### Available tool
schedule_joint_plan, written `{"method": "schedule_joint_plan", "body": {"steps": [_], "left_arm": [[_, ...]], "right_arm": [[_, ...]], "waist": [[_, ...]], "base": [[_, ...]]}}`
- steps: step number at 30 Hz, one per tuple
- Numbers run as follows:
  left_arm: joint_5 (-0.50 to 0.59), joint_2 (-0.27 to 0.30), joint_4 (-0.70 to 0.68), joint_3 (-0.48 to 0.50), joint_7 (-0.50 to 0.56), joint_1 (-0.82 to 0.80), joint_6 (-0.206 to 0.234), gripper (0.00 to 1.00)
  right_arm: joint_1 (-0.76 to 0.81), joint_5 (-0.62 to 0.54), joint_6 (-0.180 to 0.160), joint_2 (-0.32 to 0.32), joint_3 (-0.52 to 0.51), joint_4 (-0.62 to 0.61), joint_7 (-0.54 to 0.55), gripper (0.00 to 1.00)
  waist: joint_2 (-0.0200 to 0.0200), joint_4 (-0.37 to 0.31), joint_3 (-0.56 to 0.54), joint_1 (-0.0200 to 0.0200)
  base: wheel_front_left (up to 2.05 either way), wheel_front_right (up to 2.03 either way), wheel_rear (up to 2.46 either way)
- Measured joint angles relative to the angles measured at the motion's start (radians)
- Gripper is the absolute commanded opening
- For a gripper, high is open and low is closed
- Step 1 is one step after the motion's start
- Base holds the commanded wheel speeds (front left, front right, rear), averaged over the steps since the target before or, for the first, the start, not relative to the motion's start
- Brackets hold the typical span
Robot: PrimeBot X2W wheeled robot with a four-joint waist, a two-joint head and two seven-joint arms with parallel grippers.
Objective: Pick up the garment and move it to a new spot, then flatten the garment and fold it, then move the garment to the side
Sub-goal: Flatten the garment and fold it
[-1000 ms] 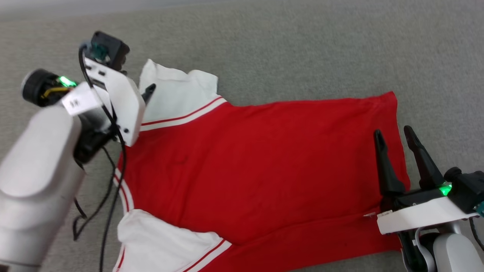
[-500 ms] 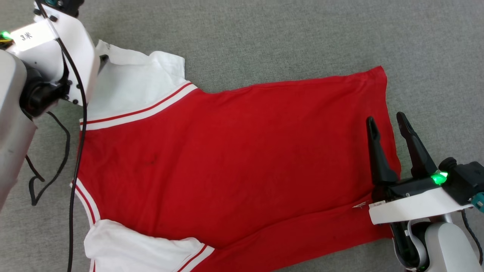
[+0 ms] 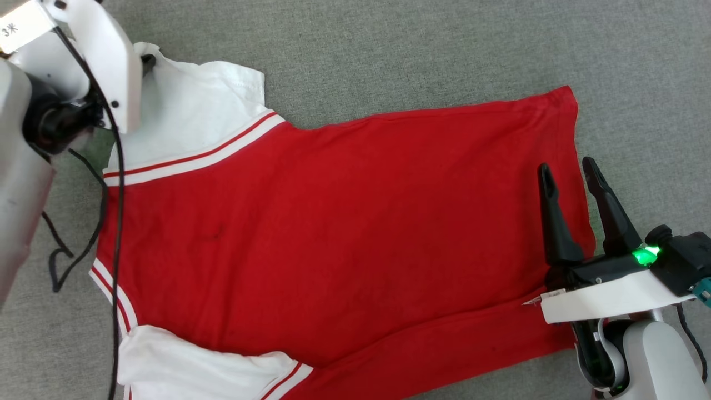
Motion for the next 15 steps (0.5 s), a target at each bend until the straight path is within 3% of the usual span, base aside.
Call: {"method": "schedule_joint_plan", "body": {"steps": [10,15], "left_arm": [[-0.05,-0.027,0.033,0.011,-0.154,0.044,0.0,0.0],[-0.069,-0.03,-0.011,0.01,-0.21,0.088,0.0,0.0]], "right_arm": [[-0.001,-0.014,0.0,-0.024,-0.029,0.007,0.035,1.0],[-0.001,-0.026,0.0,-0.084,-0.062,0.005,0.143,1.0]], "waist": [[0.0,0.019,-0.067,0.0],[0.0,0.042,-0.13,-0.0001]], "base": [[0.0,0.0,0.0],[0.0,0.0,0.0]]}}
